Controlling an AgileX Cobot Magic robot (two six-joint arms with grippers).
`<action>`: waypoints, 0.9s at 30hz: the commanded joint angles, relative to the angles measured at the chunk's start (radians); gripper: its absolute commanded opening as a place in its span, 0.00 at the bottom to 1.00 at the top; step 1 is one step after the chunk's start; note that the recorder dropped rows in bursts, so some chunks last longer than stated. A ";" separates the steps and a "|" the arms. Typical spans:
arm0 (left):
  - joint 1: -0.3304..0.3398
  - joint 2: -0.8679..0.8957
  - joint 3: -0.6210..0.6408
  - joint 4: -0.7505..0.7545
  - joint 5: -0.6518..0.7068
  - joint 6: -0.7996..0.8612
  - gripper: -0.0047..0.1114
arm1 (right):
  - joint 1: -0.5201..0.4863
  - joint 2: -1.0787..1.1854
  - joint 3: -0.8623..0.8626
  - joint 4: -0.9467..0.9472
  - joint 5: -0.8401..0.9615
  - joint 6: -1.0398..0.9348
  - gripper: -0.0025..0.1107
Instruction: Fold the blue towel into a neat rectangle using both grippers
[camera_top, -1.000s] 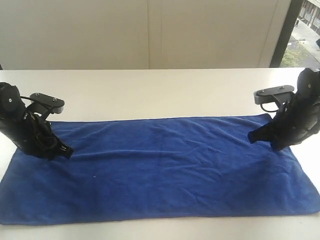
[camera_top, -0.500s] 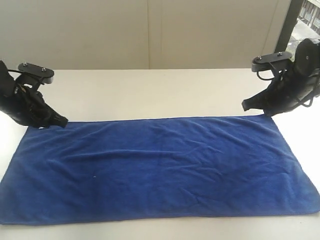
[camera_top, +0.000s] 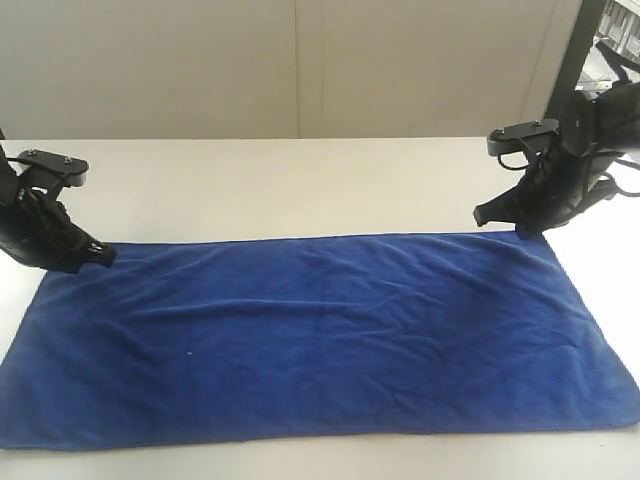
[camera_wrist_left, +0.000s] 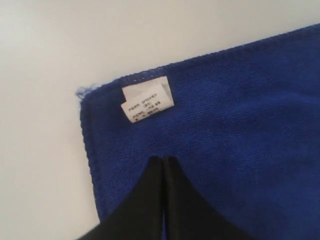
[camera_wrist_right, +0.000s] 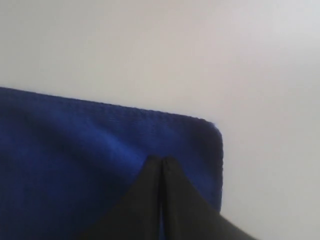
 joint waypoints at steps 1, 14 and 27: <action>0.004 0.024 -0.004 -0.004 -0.021 -0.002 0.04 | -0.019 0.024 -0.010 0.003 -0.012 -0.012 0.02; 0.004 0.058 -0.004 0.015 -0.034 -0.002 0.04 | -0.034 0.065 -0.010 -0.008 -0.053 -0.012 0.02; 0.013 0.049 -0.004 0.026 -0.015 -0.002 0.04 | -0.057 0.056 -0.010 0.001 -0.053 -0.014 0.02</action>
